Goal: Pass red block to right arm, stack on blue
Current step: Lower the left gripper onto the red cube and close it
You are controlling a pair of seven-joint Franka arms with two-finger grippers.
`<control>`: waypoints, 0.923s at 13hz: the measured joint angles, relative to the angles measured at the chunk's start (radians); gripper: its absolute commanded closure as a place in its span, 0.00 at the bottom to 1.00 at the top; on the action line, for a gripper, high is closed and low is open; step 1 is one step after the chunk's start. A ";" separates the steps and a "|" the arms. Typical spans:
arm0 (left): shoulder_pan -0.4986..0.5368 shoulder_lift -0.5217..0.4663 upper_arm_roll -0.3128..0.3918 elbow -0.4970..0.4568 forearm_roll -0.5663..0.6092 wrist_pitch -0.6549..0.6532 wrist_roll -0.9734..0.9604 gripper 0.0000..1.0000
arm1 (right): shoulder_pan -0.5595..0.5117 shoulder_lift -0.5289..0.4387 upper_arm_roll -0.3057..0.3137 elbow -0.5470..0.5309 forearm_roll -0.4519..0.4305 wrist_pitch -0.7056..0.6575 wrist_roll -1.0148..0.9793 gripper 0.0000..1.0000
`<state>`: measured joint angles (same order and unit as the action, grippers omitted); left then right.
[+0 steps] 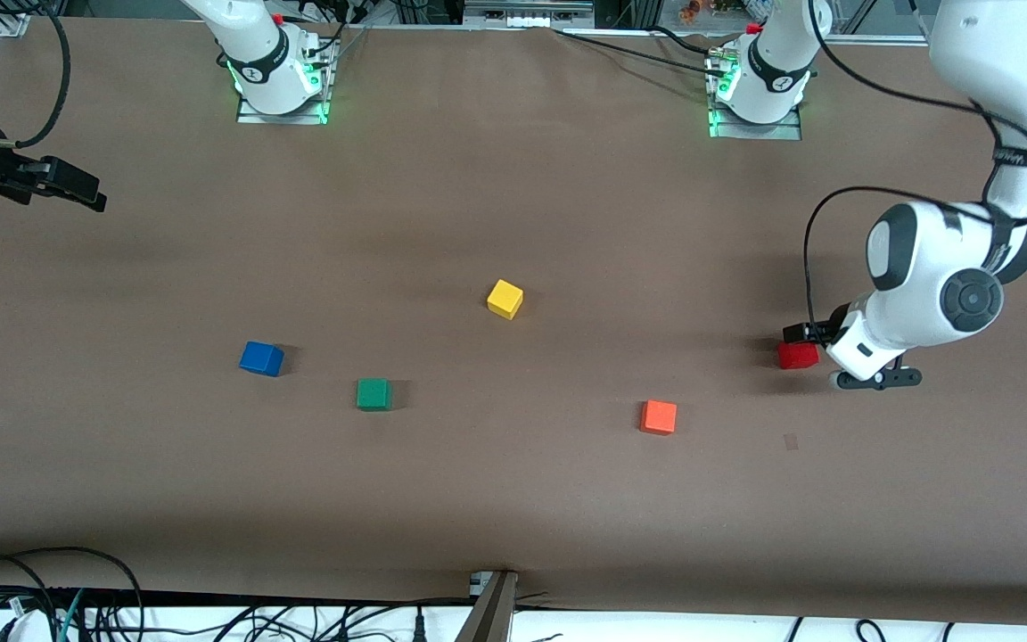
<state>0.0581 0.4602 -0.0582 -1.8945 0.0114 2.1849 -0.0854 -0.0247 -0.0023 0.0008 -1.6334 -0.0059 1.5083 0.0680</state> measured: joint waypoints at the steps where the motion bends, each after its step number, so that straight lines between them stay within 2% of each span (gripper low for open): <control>1: 0.002 0.023 0.002 0.001 0.000 0.026 0.003 0.00 | 0.000 0.000 0.000 0.000 0.000 0.000 0.000 0.00; 12: 0.002 0.101 0.001 0.002 0.000 0.080 0.006 0.00 | 0.000 0.000 0.000 0.000 0.000 0.000 0.000 0.00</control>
<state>0.0606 0.5610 -0.0570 -1.8921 0.0114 2.2654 -0.0789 -0.0247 -0.0023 0.0008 -1.6335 -0.0059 1.5082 0.0681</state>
